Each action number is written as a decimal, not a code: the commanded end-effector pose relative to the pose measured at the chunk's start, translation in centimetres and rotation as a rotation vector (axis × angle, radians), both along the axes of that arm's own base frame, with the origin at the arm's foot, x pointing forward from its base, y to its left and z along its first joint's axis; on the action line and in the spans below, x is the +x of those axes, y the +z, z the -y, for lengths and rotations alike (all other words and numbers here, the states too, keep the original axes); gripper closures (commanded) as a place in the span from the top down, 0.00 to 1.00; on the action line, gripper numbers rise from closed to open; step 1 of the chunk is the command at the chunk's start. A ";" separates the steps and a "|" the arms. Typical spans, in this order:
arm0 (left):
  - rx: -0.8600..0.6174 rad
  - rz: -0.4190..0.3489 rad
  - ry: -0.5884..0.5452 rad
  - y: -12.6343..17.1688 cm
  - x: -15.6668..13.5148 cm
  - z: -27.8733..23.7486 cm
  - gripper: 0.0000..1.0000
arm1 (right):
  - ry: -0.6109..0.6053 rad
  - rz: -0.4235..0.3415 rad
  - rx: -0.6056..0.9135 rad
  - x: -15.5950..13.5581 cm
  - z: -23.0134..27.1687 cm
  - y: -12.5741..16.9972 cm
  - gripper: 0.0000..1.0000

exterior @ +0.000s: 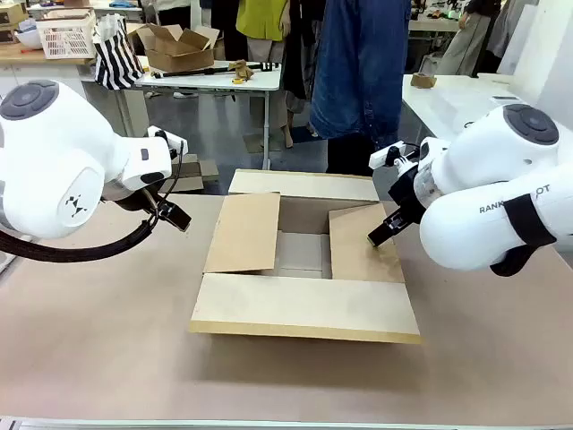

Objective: Pack the gift set into the box.
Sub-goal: Place both hands on the side flaps of the Package Box and spread them outward.

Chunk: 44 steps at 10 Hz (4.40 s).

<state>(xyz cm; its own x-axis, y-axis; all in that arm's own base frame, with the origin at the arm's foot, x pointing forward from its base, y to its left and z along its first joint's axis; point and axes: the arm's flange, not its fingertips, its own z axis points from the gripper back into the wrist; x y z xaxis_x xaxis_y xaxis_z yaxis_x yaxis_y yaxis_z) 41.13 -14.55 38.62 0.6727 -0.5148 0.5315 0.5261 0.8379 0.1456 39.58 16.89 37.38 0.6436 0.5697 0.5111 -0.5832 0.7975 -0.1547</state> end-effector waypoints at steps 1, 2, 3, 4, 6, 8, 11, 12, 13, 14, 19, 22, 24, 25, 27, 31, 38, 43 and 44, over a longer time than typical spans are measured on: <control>-0.001 0.003 0.000 0.1 0.0 0.0 1.00 | 0.000 0.000 0.000 0.0 0.0 0.0 1.00; -0.001 0.003 0.000 0.1 0.0 0.0 1.00 | 0.000 0.000 0.000 0.0 0.0 0.0 1.00; -0.001 0.003 0.000 0.1 0.0 0.0 1.00 | 0.000 0.000 0.000 0.0 0.0 0.0 1.00; -0.001 0.003 0.000 0.1 0.0 0.0 1.00 | 0.000 0.000 0.000 0.0 0.0 0.0 1.00; -0.001 0.003 0.000 0.1 0.0 0.0 1.00 | 0.000 0.000 0.000 0.0 0.0 0.0 1.00; -0.001 0.003 0.000 0.1 0.0 0.0 1.00 | 0.000 0.000 0.000 0.0 0.0 0.0 1.00; -0.001 0.003 0.000 0.1 0.0 0.0 1.00 | 0.000 0.000 0.000 0.0 0.0 0.0 1.00; -0.001 0.003 0.000 0.1 0.0 0.0 1.00 | 0.000 0.000 0.000 0.0 0.0 0.0 1.00; 0.001 0.000 -0.001 0.0 0.0 0.1 1.00 | 0.000 0.000 -0.001 0.0 0.0 0.0 1.00; 0.047 -0.070 -0.036 3.2 -0.7 0.5 1.00 | 0.030 -0.049 0.021 0.2 -0.5 2.9 1.00; 0.124 0.044 -0.366 14.1 -10.6 0.9 1.00 | 0.008 -0.009 -0.109 -7.1 0.0 16.9 1.00; 0.154 0.042 -0.296 14.8 -8.8 2.2 1.00 | 0.063 -0.009 -0.031 -5.1 -0.9 16.5 1.00; 0.135 0.063 -0.331 16.3 -10.3 2.4 1.00 | -0.045 -0.064 0.212 -8.5 2.8 17.5 1.00; -0.048 -0.146 -0.457 16.6 -9.7 -1.1 1.00 | -0.118 -0.081 0.509 -9.7 5.9 18.3 1.00; -0.345 -0.435 -0.274 16.7 -8.6 -6.7 1.00 | -0.496 -0.209 0.940 -11.1 10.3 19.5 1.00; -1.292 -0.318 -0.142 13.3 -7.9 -14.8 1.00 | -0.731 -0.308 1.370 -11.2 19.3 15.3 1.00; -1.164 -0.381 -0.151 13.4 -8.1 -16.5 1.00 | -0.605 -0.356 1.142 -8.7 22.6 19.3 1.00; -1.173 -0.392 -0.127 13.5 -8.4 -16.5 1.00 | -0.605 -0.356 1.142 -8.7 22.6 19.3 1.00; -1.058 -0.395 -0.143 14.3 -7.4 -13.4 1.00 | -0.605 -0.356 1.142 -8.7 22.6 19.3 1.00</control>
